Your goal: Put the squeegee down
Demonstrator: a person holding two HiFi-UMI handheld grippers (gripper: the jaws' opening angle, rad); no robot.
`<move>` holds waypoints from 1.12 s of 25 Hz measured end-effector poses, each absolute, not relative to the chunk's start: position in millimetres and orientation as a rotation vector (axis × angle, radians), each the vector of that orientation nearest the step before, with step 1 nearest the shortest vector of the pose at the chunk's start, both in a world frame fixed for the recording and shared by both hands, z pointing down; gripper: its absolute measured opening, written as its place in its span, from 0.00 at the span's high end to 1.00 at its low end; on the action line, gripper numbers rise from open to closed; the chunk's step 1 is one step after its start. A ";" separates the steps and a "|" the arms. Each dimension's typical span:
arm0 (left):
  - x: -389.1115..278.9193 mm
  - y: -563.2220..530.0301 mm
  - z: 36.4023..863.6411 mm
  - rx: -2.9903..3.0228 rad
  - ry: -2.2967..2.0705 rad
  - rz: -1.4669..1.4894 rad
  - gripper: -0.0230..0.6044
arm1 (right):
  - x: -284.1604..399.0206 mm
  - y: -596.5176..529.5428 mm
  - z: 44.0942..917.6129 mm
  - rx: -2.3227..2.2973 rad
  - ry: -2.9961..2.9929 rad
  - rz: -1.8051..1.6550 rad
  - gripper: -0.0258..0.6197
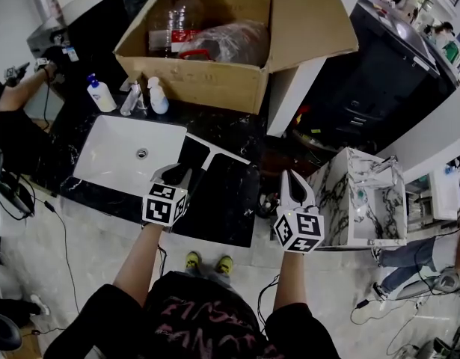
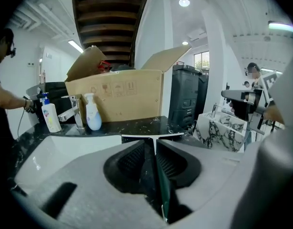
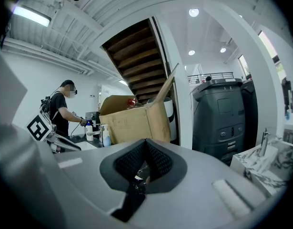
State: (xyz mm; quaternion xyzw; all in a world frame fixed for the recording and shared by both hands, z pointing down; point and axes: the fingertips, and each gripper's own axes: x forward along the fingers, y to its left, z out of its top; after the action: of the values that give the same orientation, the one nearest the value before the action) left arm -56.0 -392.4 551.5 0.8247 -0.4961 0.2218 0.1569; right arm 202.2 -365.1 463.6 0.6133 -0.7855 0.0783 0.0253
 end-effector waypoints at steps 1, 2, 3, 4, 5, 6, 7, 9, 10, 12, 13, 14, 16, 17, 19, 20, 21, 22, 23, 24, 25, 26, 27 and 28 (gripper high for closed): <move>-58.6 -392.6 545.5 2.370 -1.433 0.622 0.85 | 201.5 -364.3 460.6 1.895 -2.429 0.231 0.94; -61.2 -392.9 539.2 2.381 -1.448 0.609 0.86 | 201.1 -363.5 457.8 1.894 -2.428 0.220 0.94; -63.9 -393.1 532.9 2.390 -1.464 0.595 0.88 | 200.8 -362.7 455.5 1.894 -2.428 0.211 0.94; -66.7 -393.1 526.5 2.398 -1.480 0.581 0.90 | 200.4 -361.8 453.7 1.893 -2.428 0.205 0.94; -69.5 -393.1 520.0 2.405 -1.495 0.569 0.91 | 199.9 -360.8 452.1 1.894 -2.429 0.200 0.94; -72.1 -393.2 513.5 2.411 -1.508 0.558 0.91 | 199.3 -359.9 450.4 1.895 -2.430 0.197 0.94; -74.4 -393.5 506.8 2.418 -1.520 0.549 0.93 | 198.7 -358.9 448.5 1.897 -2.432 0.192 0.94; -78.1 -393.8 493.3 2.435 -1.543 0.530 0.94 | 196.8 -357.2 444.6 1.898 -2.435 0.183 0.94; -79.9 -393.7 487.0 2.444 -1.554 0.521 0.95 | 195.5 -356.4 442.9 1.898 -2.438 0.178 0.94; -83.5 -393.0 476.2 2.462 -1.574 0.501 0.96 | 192.6 -354.9 440.4 1.897 -2.444 0.171 0.94; -84.9 -392.8 471.8 2.470 -1.580 0.491 0.96 | 191.2 -354.2 439.2 1.897 -2.446 0.166 0.94; -86.1 -392.5 467.7 2.477 -1.584 0.482 0.96 | 190.2 -353.7 437.9 1.896 -2.448 0.161 0.94; -88.4 -391.5 459.6 2.488 -1.595 0.468 0.96 | 188.3 -353.1 434.7 1.894 -2.452 0.150 0.94; -89.8 -390.9 455.1 2.493 -1.602 0.459 0.96 | 187.2 -353.1 433.0 1.892 -2.455 0.145 0.94; -93.5 -390.6 445.3 2.499 -1.622 0.437 0.96 | 184.6 -353.5 429.6 1.886 -2.463 0.136 0.94; -95.5 -391.0 440.4 2.501 -1.635 0.426 0.96 | 183.2 -353.6 428.1 1.883 -2.467 0.133 0.94; -97.2 -391.6 435.7 2.503 -1.646 0.416 0.96 | 181.8 -353.4 426.8 1.881 -2.470 0.130 0.94; -98.6 -392.2 431.1 2.507 -1.654 0.406 0.96 | 180.5 -353.2 425.8 1.880 -2.472 0.128 0.94; -99.5 -392.6 426.4 2.512 -1.659 0.395 0.96 | 179.5 -352.9 425.1 1.881 -2.474 0.126 0.94; -99.9 -392.6 421.5 2.519 -1.662 0.382 0.96 | 178.8 -352.6 424.7 1.882 -2.474 0.126 0.94; -99.9 -392.0 415.9 2.527 -1.665 0.367 0.96 | 178.3 -352.5 424.1 1.883 -2.473 0.124 0.94; -99.8 -391.1 409.3 2.537 -1.668 0.350 0.96 | 177.7 -352.5 423.1 1.883 -2.473 0.121 0.94; -99.9 -390.0 402.2 2.548 -1.673 0.332 0.96 | 176.7 -352.6 421.6 1.881 -2.475 0.115 0.94; -100.2 -389.3 394.9 2.557 -1.678 0.313 0.96 | 175.5 -352.9 419.6 1.878 -2.478 0.106 0.94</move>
State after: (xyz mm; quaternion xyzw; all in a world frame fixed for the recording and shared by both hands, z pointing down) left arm -100.2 -389.3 394.9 0.8313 -0.5454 0.1019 0.0334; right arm 175.5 -352.9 419.6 0.6036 -0.7964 0.0341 0.0151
